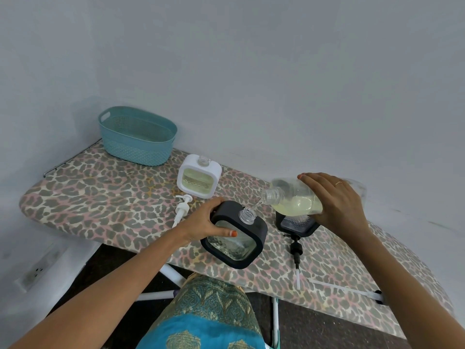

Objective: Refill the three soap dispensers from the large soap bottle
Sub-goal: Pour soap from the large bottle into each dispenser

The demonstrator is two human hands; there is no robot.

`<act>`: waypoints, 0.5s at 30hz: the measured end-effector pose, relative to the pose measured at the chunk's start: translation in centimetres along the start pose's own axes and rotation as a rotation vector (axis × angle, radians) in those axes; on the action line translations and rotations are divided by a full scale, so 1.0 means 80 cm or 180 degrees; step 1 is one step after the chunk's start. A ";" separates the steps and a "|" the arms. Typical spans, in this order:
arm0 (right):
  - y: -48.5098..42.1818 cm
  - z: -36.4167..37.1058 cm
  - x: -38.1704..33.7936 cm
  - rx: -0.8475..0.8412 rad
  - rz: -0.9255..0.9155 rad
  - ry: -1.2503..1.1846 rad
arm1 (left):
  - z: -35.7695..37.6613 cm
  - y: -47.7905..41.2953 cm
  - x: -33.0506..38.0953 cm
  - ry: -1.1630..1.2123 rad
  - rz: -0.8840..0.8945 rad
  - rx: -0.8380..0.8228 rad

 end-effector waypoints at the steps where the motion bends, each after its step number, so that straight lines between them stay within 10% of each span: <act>1: 0.000 0.000 -0.001 0.0003 -0.0008 0.0001 | 0.000 0.000 0.000 0.0001 -0.0001 0.0005; 15: 0.003 0.005 -0.002 -0.0015 -0.0018 -0.0024 | -0.001 0.002 0.002 -0.0012 0.0007 0.0035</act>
Point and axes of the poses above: each hand's wrist, its own y-axis away from the middle knuckle, its own z-axis out of the palm, x = y × z, the point moved 3 cm from there along -y, towards the middle knuckle, and after that the axes turned 6 degrees about x, right-handed, at the moved point
